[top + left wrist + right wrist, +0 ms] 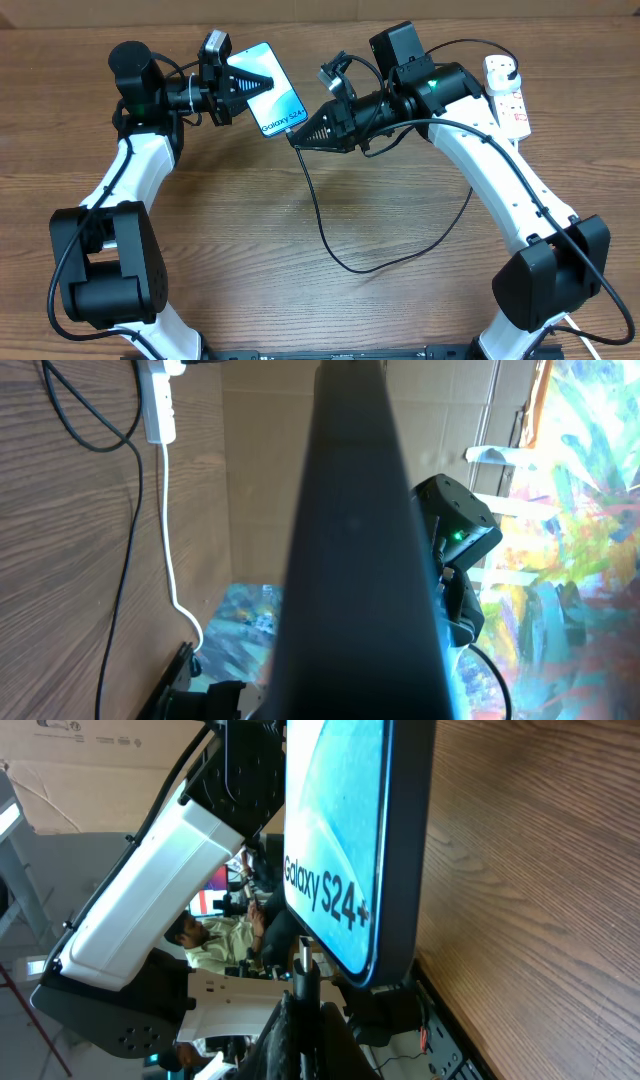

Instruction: Plug charger to phone and switch on socket

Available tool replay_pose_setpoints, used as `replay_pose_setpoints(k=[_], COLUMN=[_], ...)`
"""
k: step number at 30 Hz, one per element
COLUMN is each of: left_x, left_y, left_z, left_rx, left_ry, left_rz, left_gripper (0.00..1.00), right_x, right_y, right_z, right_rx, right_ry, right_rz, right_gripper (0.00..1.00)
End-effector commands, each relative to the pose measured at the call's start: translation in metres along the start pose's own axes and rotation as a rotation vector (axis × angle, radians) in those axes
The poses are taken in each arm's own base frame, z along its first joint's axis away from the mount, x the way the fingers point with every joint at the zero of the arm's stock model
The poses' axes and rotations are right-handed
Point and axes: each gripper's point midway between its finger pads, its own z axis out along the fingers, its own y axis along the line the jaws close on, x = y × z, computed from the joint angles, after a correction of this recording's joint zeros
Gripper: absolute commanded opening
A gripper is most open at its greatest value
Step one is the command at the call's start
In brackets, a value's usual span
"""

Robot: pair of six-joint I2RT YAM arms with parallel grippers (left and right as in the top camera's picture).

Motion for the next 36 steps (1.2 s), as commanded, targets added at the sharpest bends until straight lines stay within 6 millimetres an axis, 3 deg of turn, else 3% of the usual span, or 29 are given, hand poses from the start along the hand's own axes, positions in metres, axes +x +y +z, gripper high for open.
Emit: replay_pose_setpoints(k=[1,36], left_x=[0.002,0.002], left_y=[-0.004,-0.004], left_z=[0.0,0.0], left_rx=[-0.001,0.0], left_ry=[0.021,0.02], left_rz=[0.025,0.024], left_gripper=[0.04,0.04], right_x=[0.0,-0.003], right_y=[0.013,0.0], right_z=[-0.007,-0.009], right_rx=[-0.025,-0.001], right_ry=[-0.009,-0.025], right_rz=[-0.026,-0.016], right_gripper=[0.04,0.04])
